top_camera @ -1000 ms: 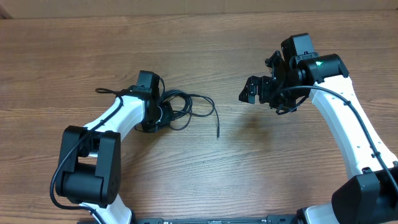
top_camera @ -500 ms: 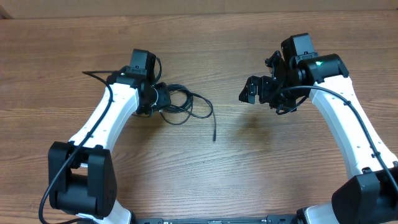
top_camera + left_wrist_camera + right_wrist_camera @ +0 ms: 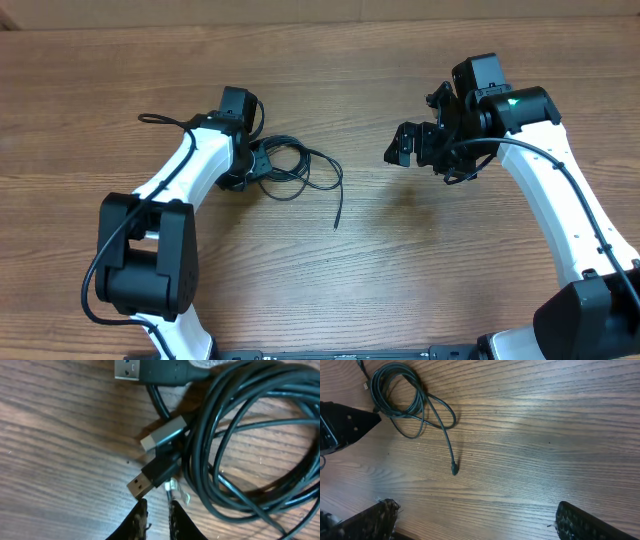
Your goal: Untangle cables
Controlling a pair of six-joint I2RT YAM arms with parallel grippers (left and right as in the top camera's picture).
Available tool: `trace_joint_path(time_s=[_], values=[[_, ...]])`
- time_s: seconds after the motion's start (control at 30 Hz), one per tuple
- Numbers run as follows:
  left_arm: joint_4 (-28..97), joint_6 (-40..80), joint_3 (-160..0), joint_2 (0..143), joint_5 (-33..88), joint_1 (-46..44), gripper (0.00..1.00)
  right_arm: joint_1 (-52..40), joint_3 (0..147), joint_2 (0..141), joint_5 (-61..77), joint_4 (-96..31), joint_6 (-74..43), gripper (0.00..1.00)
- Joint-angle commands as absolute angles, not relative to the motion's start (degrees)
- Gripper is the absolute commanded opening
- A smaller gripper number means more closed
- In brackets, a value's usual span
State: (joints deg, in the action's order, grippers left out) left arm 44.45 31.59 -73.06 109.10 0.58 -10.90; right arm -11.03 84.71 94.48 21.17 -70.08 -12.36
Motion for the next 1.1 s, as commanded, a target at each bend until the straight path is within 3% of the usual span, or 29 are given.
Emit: trace_joint_path(time_s=[0.0, 0.13, 0.23, 0.6, 1.07], values=[[42.63, 32.25, -72.93, 109.34, 0.73, -11.29, 0.16, -11.18, 86.21, 94.43, 21.54, -69.91, -12.14, 1.0], [38.79, 32.14, -72.97, 109.32, 2.39, -11.22, 0.2, -11.18, 86.21, 94.43, 21.54, -69.91, -12.14, 1.0], [37.47, 32.16, -72.97, 109.34, 2.61, -11.31, 0.35, -11.18, 86.21, 94.43, 21.52, -69.91, -12.14, 1.0], [34.39, 33.3, -72.95, 109.38, 2.61, -12.05, 0.38, -11.18, 86.21, 94.43, 21.54, -69.91, -12.14, 1.0], [33.65, 35.16, -71.99, 109.4, 1.13, -14.61, 0.32, -11.18, 86.21, 94.43, 21.52, -69.91, -12.14, 1.0]])
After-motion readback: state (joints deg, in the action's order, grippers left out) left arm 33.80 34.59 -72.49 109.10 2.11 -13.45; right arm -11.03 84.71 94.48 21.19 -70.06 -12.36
